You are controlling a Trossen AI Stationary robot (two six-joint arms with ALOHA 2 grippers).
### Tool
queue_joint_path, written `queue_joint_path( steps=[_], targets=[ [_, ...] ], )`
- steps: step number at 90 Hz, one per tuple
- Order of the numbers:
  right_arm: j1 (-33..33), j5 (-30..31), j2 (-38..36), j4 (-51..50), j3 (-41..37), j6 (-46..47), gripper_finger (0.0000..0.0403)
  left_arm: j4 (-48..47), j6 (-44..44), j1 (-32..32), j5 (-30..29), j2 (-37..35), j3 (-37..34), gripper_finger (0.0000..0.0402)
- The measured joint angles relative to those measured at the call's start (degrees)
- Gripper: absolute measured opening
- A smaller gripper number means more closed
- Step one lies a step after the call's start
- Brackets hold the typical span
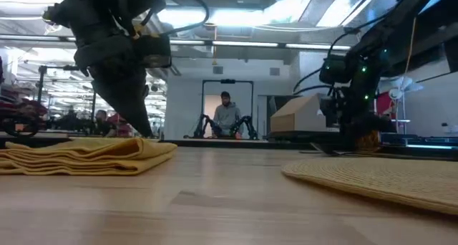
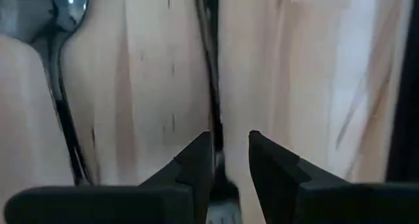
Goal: Set table place
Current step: Put the black fork on the yellow table napkin
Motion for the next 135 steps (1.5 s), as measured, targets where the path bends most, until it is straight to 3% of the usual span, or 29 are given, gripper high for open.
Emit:
queue_joint_path(
  steps=[26,46,89,109,135],
  targets=[
    [0.04,-0.1,2.6,0.29,0.17,0.24,0.0081,-0.13,0.0,0.02,0.0,0.0,0.0,0.0],
    [0.2,-0.53,2.73,0.75,0.17,-0.35,0.0009,-0.37,-0.02,0.02,0.0,0.0,0.0,0.0],
    [0.58,-5.24,2.75,4.5,0.11,-0.05,0.0001,-1.82,-1.82,-0.52,0.0,0.0,0.0,0.0],
    [5.38,-9.76,2.75,5.83,1.49,1.3,0.0,-2.54,-1.98,-1.8,0.0,0.02,0.0,0.0],
    [15.39,-9.84,2.67,2.68,13.13,0.55,0.0,-2.51,-3.24,-3.76,-0.02,0.02,0.0,0.0]
  ],
)
